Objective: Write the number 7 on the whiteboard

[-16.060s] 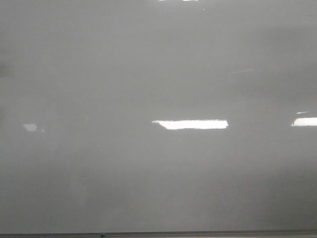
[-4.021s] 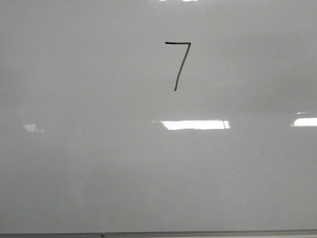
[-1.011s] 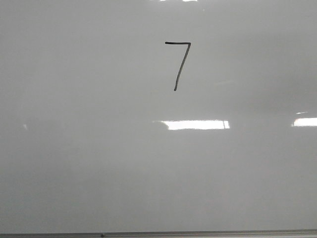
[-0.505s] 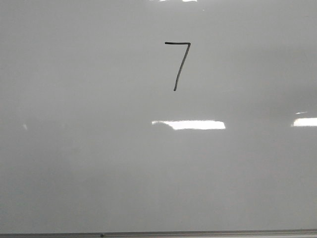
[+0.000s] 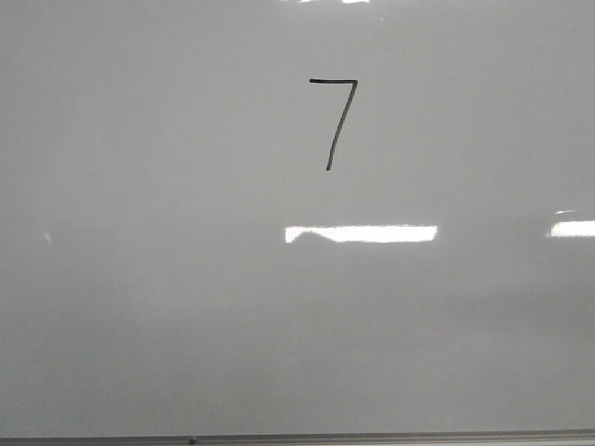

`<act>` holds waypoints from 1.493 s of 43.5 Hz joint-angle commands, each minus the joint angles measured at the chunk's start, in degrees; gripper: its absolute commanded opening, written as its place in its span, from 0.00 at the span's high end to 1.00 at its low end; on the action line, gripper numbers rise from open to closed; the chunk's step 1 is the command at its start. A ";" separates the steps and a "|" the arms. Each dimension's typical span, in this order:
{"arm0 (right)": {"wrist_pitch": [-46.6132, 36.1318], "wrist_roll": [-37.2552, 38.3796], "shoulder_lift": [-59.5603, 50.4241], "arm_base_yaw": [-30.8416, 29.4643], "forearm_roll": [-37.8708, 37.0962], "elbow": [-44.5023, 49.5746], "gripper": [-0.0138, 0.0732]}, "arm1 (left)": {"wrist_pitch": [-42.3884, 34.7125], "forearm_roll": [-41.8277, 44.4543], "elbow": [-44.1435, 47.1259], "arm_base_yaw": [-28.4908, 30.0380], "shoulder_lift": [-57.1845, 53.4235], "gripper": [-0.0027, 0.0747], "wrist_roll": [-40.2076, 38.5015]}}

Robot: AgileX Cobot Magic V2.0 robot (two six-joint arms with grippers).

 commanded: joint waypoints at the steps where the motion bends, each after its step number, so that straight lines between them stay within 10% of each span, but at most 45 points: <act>1: -8.42 -0.46 -1.10 -0.43 -0.60 0.60 0.92 | -5.29 -0.53 0.77 0.20 -0.78 0.99 -0.11; 65: -15.27 -0.46 -1.09 -0.43 -0.60 0.60 0.92 | -5.29 -0.53 0.77 0.20 -0.78 0.99 -0.11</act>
